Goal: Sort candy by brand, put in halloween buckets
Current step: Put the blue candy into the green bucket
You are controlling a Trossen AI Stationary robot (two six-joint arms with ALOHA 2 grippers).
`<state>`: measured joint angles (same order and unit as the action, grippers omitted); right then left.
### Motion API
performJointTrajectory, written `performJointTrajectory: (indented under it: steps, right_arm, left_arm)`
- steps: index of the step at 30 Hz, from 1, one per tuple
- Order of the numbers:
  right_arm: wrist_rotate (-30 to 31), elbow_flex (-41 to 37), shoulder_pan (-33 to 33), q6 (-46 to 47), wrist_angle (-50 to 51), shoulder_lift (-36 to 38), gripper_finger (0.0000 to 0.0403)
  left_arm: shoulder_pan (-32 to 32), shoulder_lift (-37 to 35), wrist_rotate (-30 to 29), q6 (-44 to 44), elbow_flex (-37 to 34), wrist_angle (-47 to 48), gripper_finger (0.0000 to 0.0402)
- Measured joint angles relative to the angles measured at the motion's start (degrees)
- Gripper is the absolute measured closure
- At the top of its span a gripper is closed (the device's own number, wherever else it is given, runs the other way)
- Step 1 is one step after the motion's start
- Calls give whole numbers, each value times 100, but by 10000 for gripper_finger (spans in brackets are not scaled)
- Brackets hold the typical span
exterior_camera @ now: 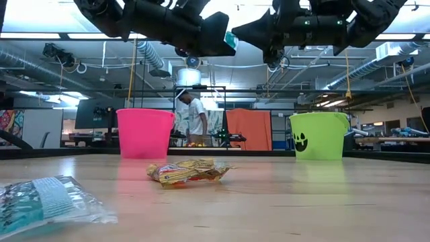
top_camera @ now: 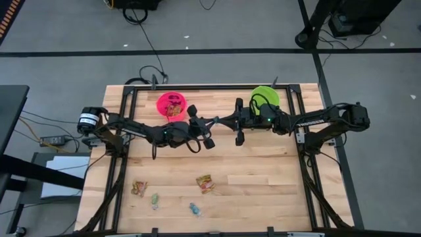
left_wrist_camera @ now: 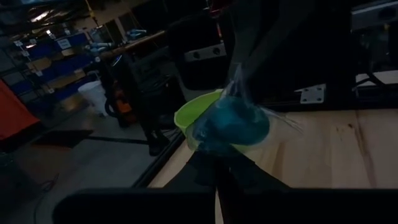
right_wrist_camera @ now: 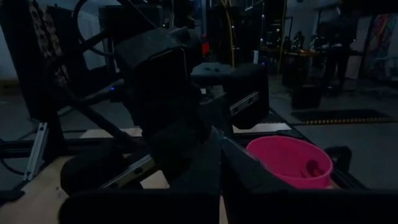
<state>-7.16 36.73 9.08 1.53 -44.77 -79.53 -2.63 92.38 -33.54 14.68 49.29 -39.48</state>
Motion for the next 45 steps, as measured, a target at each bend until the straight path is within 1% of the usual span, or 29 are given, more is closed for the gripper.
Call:
performJointTrajectory:
  steps: [5, 14, 17, 22, 24, 28, 31, 36, 41, 45]
  right_arm:
    - [8, 0, 0, -60, 22, 0, 398]
    - [-17, 2, -7, -124, -38, 4, 400]
    - [-17, 2, -7, -126, -24, 4, 401]
    - [41, 2, -6, -79, -22, 4, 399]
    - [90, 2, -4, -11, -19, 4, 387]
    - [-24, 2, 20, -9, 97, 7, 349]
    - [-74, 2, 57, -10, 199, 8, 324]
    - [-326, 2, 147, -47, 243, 9, 277]
    - [-345, 2, 256, -128, 351, 9, 228]
    - [-305, 2, 355, -128, 497, 9, 200]
  left_arm:
    - [-2, -4, -23, 1, 3, 161, 397]
    - [2, -9, -110, -2, 11, 746, 394]
    - [2, -9, -292, -9, 11, 799, 383]
    - [2, -9, -383, -22, 11, 678, 363]
    - [2, -9, -443, -24, 11, 664, 366]
    - [2, -9, -605, -22, 9, 662, 394]
    - [2, -9, -621, -22, 7, 664, 395]
    - [2, -9, -632, -20, 7, 621, 398]
    - [0, -9, -632, -20, 5, 598, 399]
    - [0, -9, -634, -18, 3, 598, 400]
